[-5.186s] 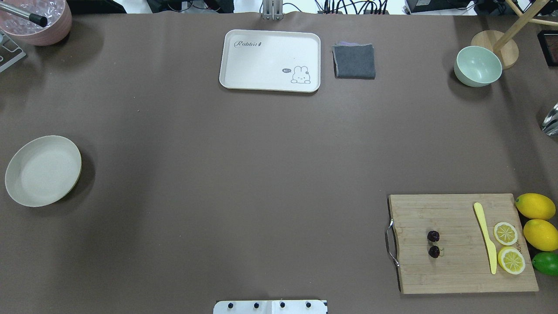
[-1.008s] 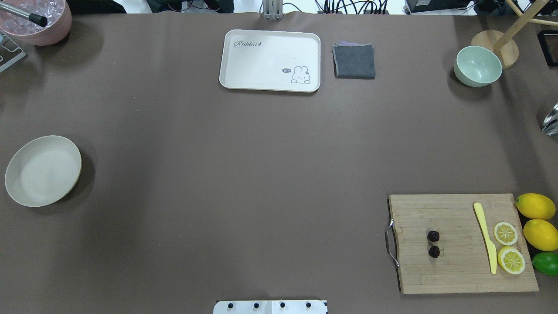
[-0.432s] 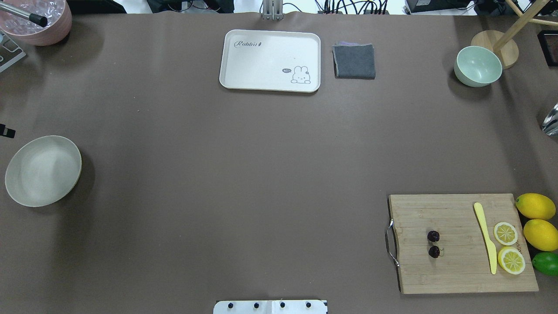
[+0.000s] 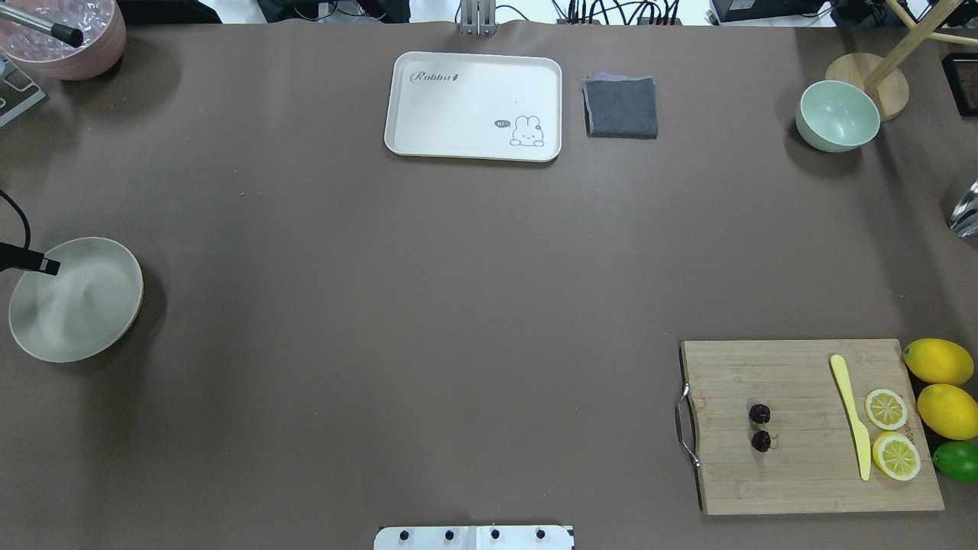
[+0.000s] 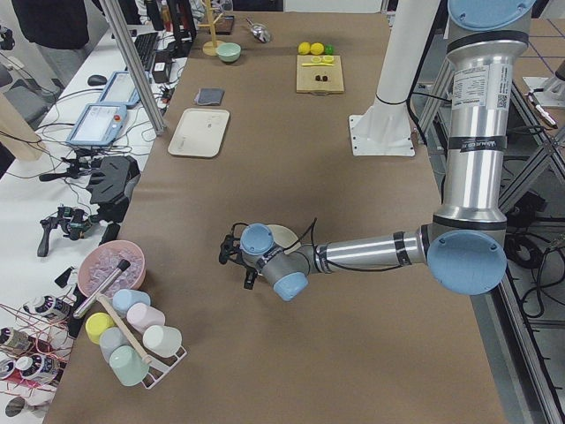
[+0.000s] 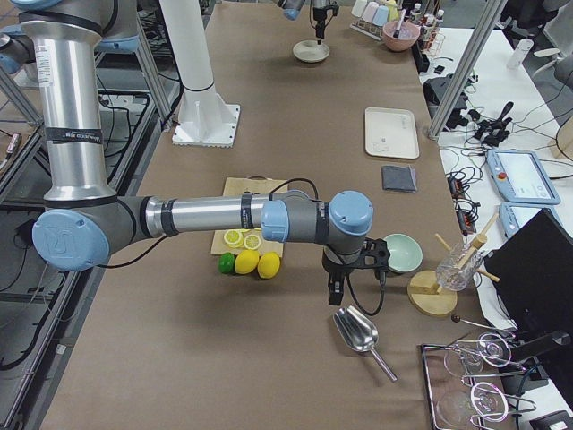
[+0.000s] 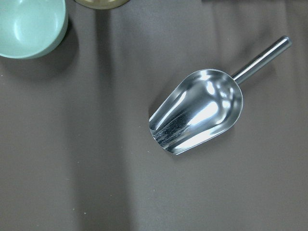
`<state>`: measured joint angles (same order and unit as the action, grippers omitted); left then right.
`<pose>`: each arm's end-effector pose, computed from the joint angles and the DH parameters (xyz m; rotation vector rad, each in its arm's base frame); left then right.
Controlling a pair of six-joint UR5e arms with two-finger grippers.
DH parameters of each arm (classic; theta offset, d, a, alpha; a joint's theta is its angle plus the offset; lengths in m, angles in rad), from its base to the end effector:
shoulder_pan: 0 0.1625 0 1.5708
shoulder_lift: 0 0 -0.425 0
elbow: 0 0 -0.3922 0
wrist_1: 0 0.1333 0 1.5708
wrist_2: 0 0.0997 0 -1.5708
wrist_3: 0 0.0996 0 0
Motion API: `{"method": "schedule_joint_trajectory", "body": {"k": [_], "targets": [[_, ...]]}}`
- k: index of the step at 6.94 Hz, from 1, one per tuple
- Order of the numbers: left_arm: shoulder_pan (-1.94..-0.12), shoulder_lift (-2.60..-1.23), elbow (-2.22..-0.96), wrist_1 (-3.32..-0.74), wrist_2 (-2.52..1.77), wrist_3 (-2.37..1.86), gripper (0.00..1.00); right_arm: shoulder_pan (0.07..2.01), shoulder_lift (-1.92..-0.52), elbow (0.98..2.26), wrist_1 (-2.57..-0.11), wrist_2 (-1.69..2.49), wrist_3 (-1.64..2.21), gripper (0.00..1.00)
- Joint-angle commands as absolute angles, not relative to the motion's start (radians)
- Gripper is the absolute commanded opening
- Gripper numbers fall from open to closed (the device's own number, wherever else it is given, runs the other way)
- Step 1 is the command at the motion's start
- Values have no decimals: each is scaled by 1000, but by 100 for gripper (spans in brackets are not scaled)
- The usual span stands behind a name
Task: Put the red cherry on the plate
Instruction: 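Reach the left gripper to the white plate's rim and grasp it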
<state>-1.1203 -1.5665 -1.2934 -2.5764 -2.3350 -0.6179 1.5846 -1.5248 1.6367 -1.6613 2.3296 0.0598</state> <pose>0.1585 -0.4757 0.6844 0.2197 0.9756 0.1232 0.0718 -0.5096 0.6134 0.0029 -0.7592 0.0619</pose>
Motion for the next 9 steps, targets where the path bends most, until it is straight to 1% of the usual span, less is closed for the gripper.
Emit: {"method": "schedule_joint_trajectory", "body": {"k": [1, 3, 5, 6, 7, 9], "targets": [[-1108, -1551, -1292, -2580, -2339, -614, 44, 1585, -1522, 1637, -1661, 2330, 60, 100], [-1109, -1539, -1296, -2580, -2344, -611, 0, 1585, -1522, 1638, -1661, 2330, 60, 100], [-1126, -1539, -1299, -2568, -2403, -620, 0, 1585, -1526, 1655, -1661, 2330, 60, 100], [-1213, -1554, -1301, -2538, -2489, -621, 0, 1585, -1529, 1666, -1663, 2330, 60, 100], [-1280, -1589, -1305, -2492, -2597, -621, 0, 1585, -1526, 1666, -1663, 2330, 58, 100], [-1307, -1685, -1344, -2401, -2611, -706, 0, 1585, -1523, 1666, -1661, 2332, 55, 100]]}}
